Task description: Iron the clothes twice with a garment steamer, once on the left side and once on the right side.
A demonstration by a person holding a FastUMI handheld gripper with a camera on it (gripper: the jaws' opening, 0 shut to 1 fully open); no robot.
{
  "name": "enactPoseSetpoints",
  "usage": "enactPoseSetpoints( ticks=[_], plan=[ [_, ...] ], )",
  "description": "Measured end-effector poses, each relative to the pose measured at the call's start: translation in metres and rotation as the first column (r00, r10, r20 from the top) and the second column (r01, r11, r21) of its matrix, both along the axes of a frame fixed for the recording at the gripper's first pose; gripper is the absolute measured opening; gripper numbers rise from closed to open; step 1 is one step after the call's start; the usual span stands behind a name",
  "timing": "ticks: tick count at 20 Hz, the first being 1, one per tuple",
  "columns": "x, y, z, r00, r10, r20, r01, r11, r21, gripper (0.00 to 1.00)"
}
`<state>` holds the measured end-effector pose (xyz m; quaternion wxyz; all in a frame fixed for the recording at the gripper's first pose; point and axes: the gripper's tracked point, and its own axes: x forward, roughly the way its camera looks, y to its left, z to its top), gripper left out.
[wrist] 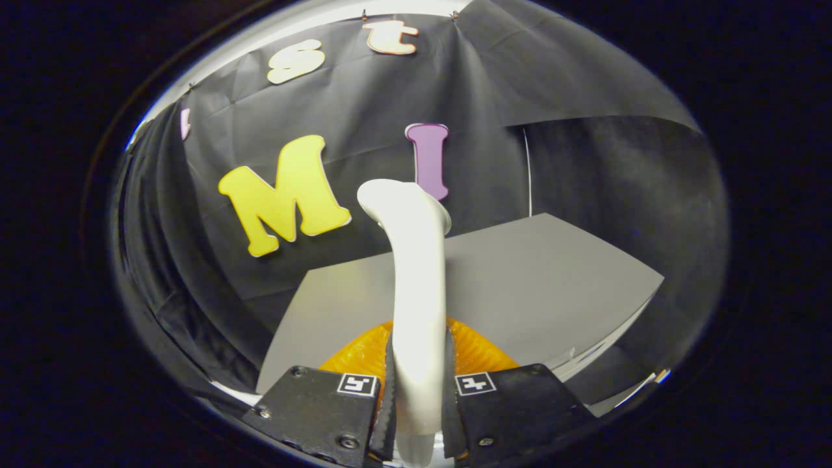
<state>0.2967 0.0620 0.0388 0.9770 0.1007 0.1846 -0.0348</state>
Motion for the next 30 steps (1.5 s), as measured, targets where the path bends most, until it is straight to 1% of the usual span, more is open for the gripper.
enactPoseSetpoints(
  ticks=[6,11,15,19,23,28,30],
  plan=[
    [-0.069,0.059,0.012,0.994,0.069,0.079,-0.069,0.998,0.005,0.31],
    [-0.125,0.097,0.008,0.990,0.082,0.119,-0.081,0.997,-0.009,0.31],
    [-0.157,0.116,0.006,0.987,0.077,0.142,-0.075,0.997,-0.023,0.31],
    [-0.174,0.143,0.009,0.982,0.089,0.168,-0.083,0.996,-0.045,0.30],
    [-0.186,0.177,0.025,0.969,0.112,0.222,-0.101,0.993,-0.061,0.31],
    [-0.187,0.214,0.055,0.940,0.150,0.308,-0.127,0.988,-0.093,0.31],
    [-0.180,0.230,0.071,0.918,0.173,0.356,-0.142,0.983,-0.113,0.30]
  ],
)
